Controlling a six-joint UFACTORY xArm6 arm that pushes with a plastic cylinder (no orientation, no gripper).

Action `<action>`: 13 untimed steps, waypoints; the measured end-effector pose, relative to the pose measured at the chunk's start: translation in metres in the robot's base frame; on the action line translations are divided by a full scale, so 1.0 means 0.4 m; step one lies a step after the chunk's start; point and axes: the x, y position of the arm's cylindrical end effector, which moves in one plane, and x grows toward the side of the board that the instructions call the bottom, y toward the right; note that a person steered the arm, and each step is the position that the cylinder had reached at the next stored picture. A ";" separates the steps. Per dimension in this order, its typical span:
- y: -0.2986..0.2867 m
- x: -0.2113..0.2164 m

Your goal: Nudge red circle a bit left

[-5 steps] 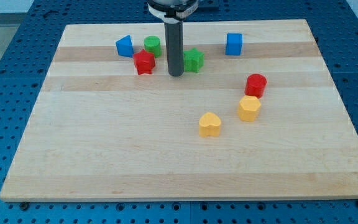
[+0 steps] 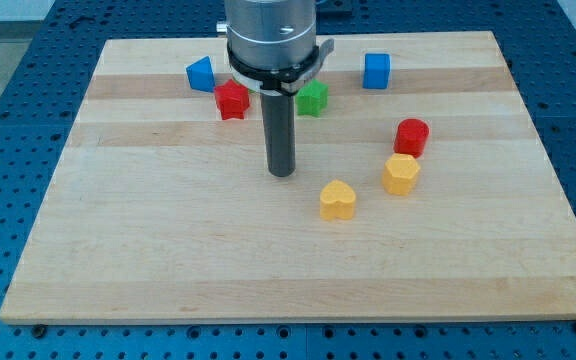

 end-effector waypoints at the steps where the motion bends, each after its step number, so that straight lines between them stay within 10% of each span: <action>1: 0.031 0.000; 6: 0.199 -0.003; 9: -0.100 0.010; 13: 0.019 0.247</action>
